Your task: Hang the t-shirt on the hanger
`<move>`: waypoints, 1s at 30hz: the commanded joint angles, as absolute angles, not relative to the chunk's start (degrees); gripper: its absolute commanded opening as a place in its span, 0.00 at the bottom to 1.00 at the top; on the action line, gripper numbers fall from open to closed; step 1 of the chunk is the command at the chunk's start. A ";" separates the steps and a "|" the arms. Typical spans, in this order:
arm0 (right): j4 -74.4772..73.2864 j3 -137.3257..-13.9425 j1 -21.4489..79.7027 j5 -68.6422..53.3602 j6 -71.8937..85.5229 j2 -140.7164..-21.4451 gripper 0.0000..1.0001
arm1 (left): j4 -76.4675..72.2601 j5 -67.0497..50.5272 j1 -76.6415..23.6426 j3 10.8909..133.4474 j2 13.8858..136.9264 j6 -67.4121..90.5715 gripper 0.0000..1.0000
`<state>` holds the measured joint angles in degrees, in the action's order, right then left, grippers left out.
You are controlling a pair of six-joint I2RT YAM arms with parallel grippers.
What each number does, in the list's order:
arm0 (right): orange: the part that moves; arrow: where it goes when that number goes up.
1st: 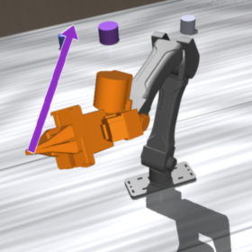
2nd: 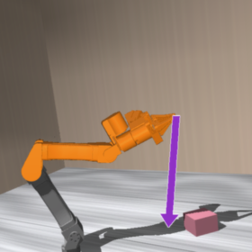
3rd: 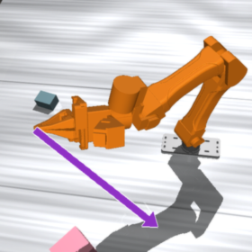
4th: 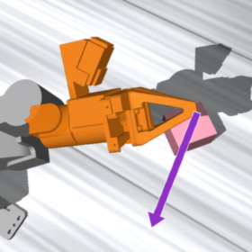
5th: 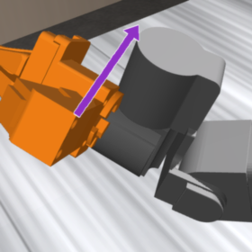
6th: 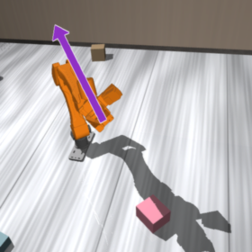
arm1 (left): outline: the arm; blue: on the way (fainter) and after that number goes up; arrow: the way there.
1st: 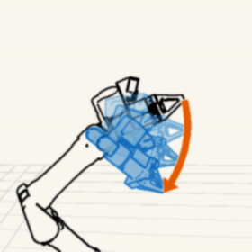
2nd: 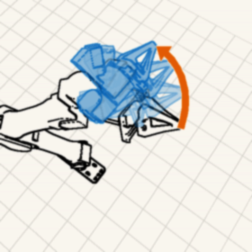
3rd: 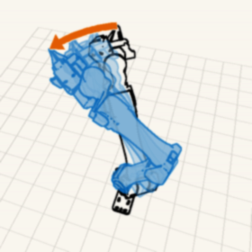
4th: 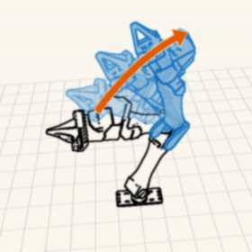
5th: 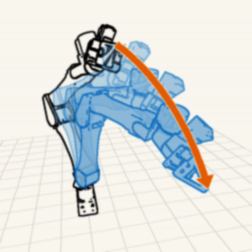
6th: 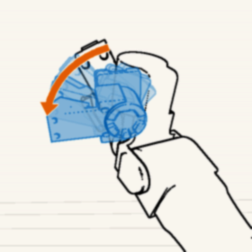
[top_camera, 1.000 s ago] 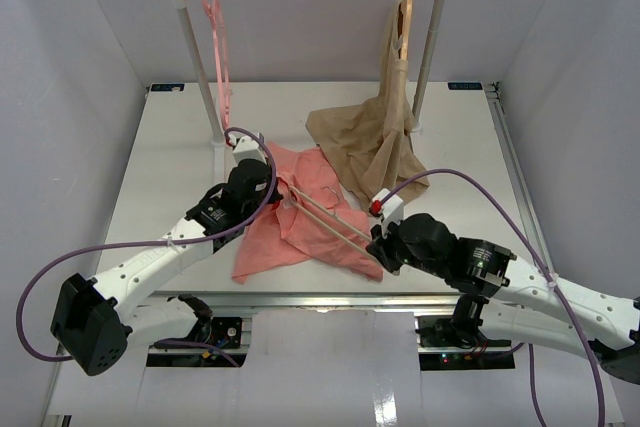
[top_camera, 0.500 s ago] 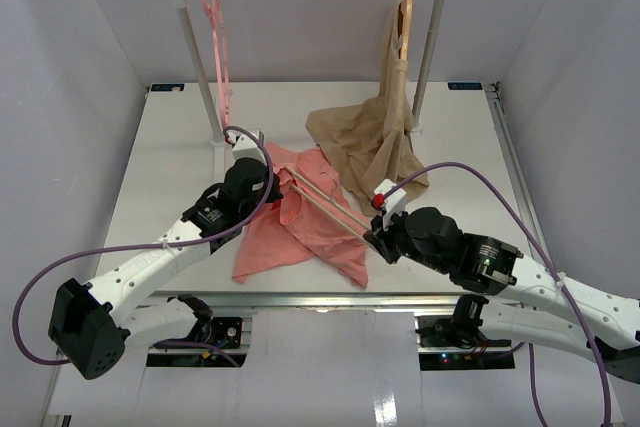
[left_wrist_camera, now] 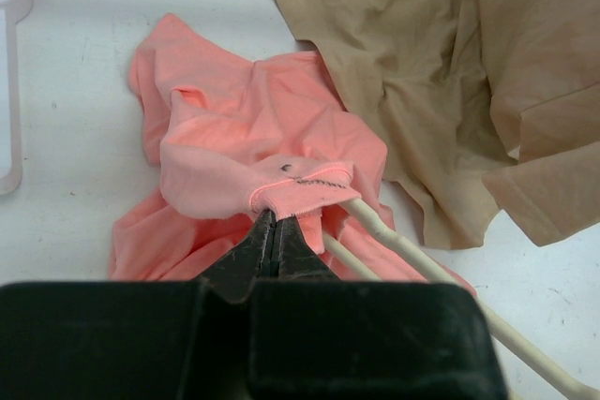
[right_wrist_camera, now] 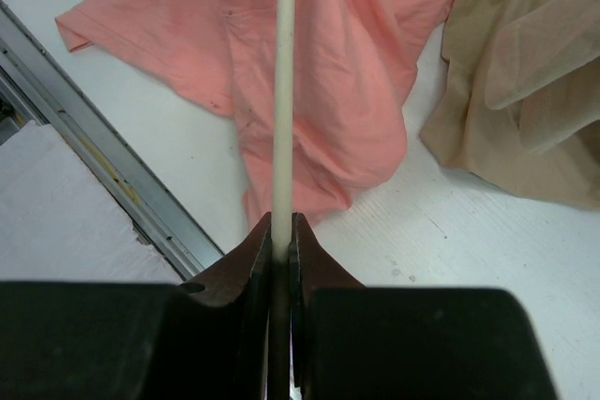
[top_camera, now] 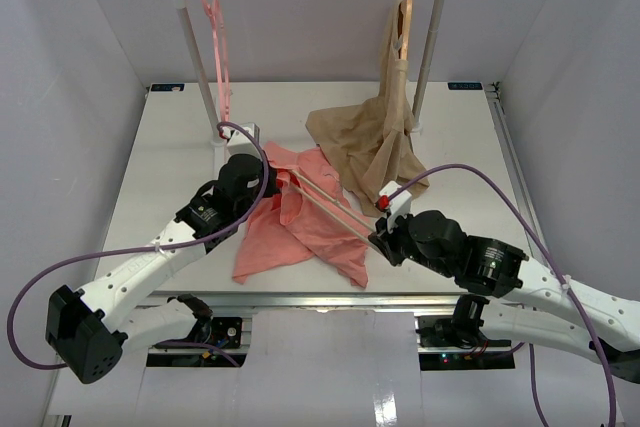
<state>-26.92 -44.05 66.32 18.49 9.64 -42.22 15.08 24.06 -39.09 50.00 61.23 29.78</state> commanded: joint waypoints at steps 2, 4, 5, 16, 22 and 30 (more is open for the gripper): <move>-28.16 -46.39 66.53 22.50 10.26 -40.93 0.08 | 16.07 25.66 -38.85 52.40 59.70 29.18 0.00; -28.71 -46.76 66.53 22.66 10.11 -41.21 0.08 | 16.25 25.66 -38.85 52.56 59.93 29.18 0.00; -28.92 -46.91 66.53 22.92 10.11 -41.25 0.08 | 16.44 25.82 -38.85 52.62 60.00 29.15 0.00; -30.16 -47.93 66.57 25.68 9.90 -41.57 0.08 | 17.75 28.04 -38.81 53.67 60.68 28.39 0.00; -27.97 -49.06 66.53 27.15 7.95 -42.38 0.08 | 17.81 26.31 -38.85 53.84 61.80 27.92 0.00; -26.04 -50.23 66.53 27.40 6.46 -44.42 0.08 | 17.92 26.92 -38.85 54.00 61.90 27.99 0.00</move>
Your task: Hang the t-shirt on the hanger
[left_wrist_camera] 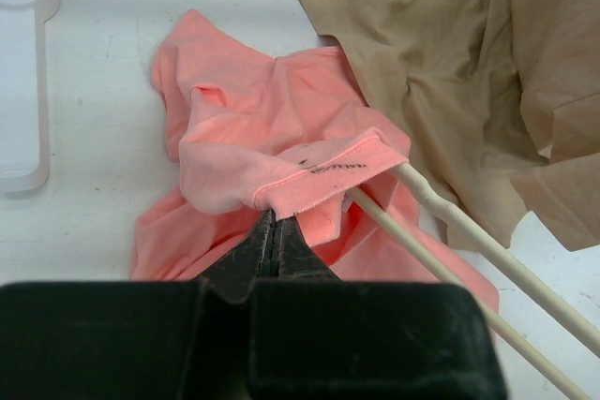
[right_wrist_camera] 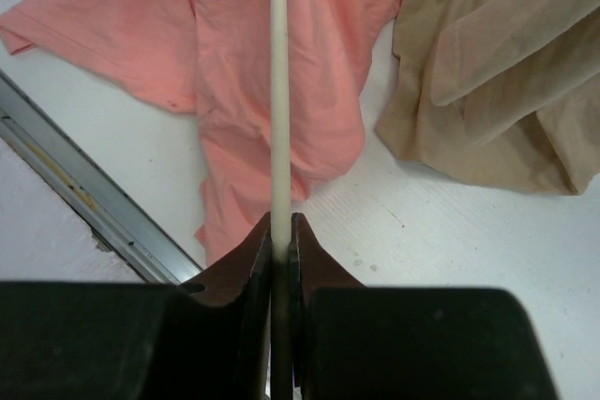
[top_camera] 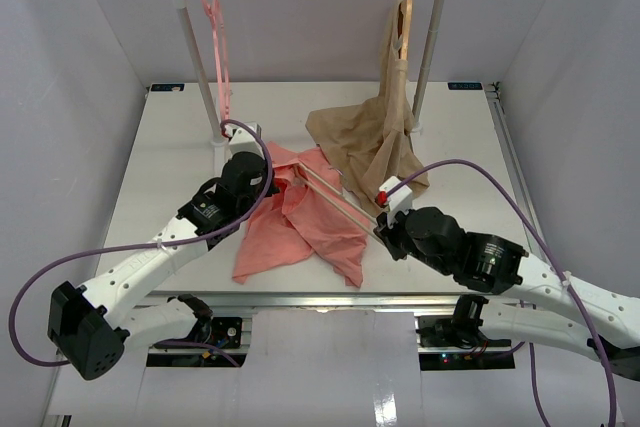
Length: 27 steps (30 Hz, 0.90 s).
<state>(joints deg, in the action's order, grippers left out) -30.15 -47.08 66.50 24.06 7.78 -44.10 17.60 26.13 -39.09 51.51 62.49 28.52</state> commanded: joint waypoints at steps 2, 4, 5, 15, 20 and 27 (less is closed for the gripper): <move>-25.71 -50.09 66.60 27.48 5.98 -44.53 0.08 | 17.99 26.98 -38.85 54.36 61.69 27.39 0.00; -24.79 -49.83 66.62 27.25 5.27 -44.30 0.08 | 18.19 26.81 -38.85 55.02 61.70 26.72 0.00; -24.10 -49.24 66.67 26.61 4.39 -43.90 0.08 | 18.24 26.56 -38.85 55.36 61.60 26.33 0.00; -18.68 -45.66 67.41 13.65 0.56 -43.19 0.08 | 17.44 18.75 -38.85 59.10 61.92 22.58 0.00; -19.39 -46.39 67.41 10.91 0.26 -42.48 0.08 | 17.64 16.90 -38.85 59.14 61.94 21.92 0.00; -26.03 -49.75 67.41 24.34 4.04 -40.25 0.08 | 21.02 20.05 -38.85 60.47 62.67 23.21 0.00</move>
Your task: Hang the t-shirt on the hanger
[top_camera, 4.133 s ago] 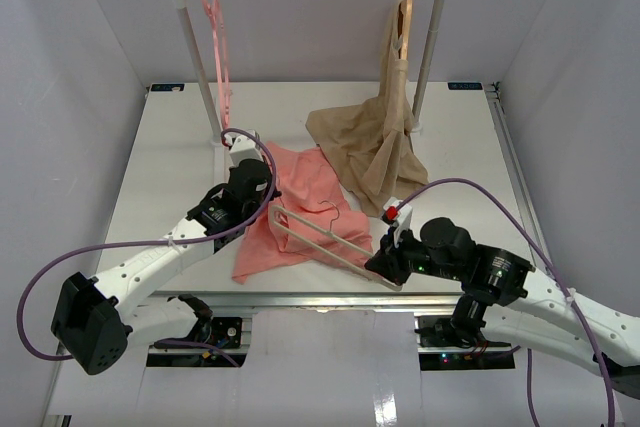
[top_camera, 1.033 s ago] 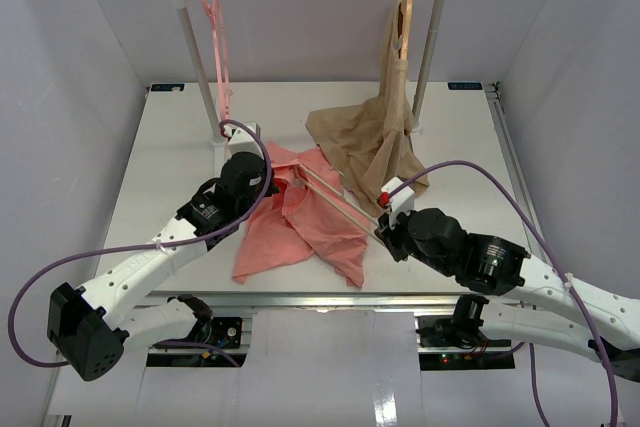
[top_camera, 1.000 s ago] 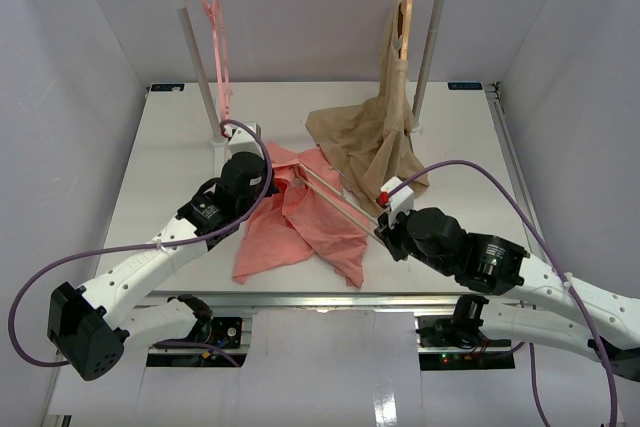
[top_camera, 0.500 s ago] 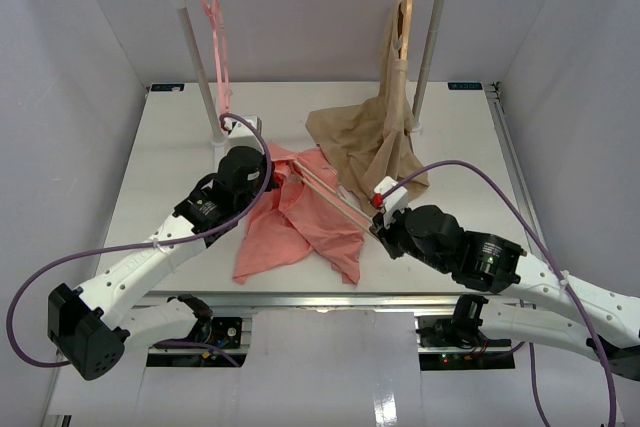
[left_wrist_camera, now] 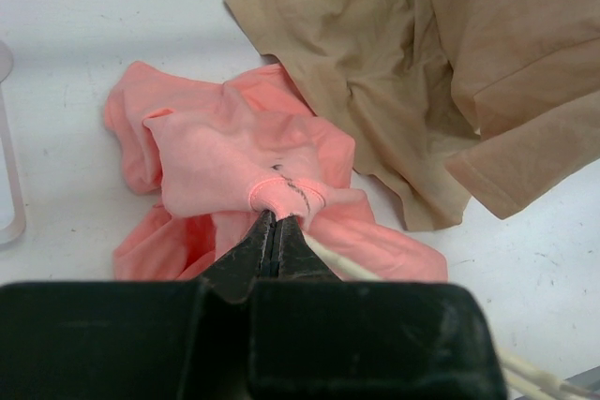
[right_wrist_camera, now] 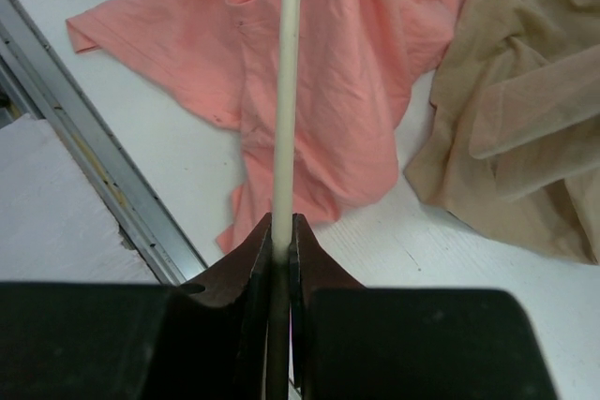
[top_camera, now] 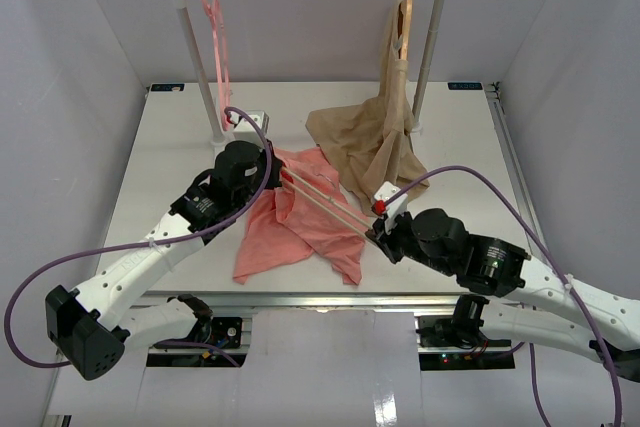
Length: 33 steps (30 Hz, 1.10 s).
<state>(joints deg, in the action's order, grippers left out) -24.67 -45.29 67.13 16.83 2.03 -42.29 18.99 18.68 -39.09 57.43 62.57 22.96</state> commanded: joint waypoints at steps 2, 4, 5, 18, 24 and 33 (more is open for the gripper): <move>-27.94 -50.49 67.41 25.07 4.48 -39.77 0.08 | 21.64 21.09 -38.83 60.64 62.62 23.44 0.00; -29.09 -50.88 67.41 25.09 4.73 -39.31 0.08 | 21.71 21.38 -38.77 60.64 62.49 23.65 0.00; -29.61 -50.89 67.41 24.88 4.66 -38.94 0.08 | 21.71 21.53 -38.85 60.65 62.49 23.73 0.00; -28.62 -50.26 67.41 28.25 4.06 -38.92 0.08 | 22.11 20.74 -38.85 60.87 63.28 23.82 0.00; -24.32 -48.90 67.41 28.48 1.85 -39.37 0.08 | 22.15 18.58 -38.85 61.26 63.28 23.76 0.00; -21.66 -47.01 67.41 22.97 0.26 -41.47 0.08 | 22.06 16.77 -38.85 63.51 63.00 21.69 0.00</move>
